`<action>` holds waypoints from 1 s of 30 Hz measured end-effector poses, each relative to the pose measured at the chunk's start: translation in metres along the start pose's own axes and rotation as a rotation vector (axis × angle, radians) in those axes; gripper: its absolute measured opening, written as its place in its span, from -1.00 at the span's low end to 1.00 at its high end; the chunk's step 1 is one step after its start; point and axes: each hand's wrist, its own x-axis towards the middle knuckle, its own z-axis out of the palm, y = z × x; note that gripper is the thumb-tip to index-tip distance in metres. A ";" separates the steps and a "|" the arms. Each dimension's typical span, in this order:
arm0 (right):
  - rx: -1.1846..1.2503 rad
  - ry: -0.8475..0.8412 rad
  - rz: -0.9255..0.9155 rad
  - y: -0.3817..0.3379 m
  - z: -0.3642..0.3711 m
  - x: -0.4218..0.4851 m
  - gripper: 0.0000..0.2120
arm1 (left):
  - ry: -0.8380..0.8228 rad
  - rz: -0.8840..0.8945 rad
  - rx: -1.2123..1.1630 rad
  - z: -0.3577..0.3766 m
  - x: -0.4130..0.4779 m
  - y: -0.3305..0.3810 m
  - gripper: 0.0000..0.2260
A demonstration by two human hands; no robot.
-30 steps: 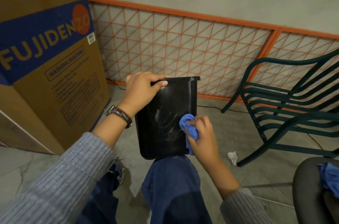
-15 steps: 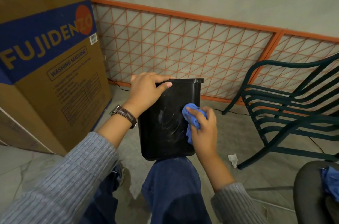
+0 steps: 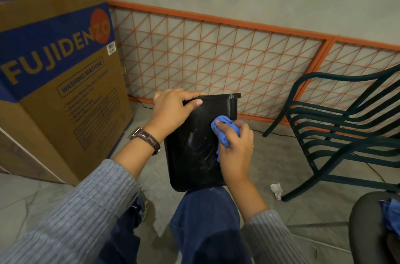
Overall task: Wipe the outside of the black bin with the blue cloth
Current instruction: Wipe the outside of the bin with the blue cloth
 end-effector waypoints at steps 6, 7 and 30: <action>-0.075 -0.239 -0.354 0.026 -0.016 -0.008 -0.69 | -0.017 -0.005 0.003 -0.003 0.001 -0.010 -0.75; -0.050 -0.235 -0.312 0.030 -0.019 -0.007 -0.69 | -0.012 -0.004 0.002 -0.003 0.000 -0.011 -0.75; -0.130 -0.216 -0.390 0.006 -0.008 0.004 -0.56 | -0.034 0.064 0.054 0.000 0.002 -0.002 -0.75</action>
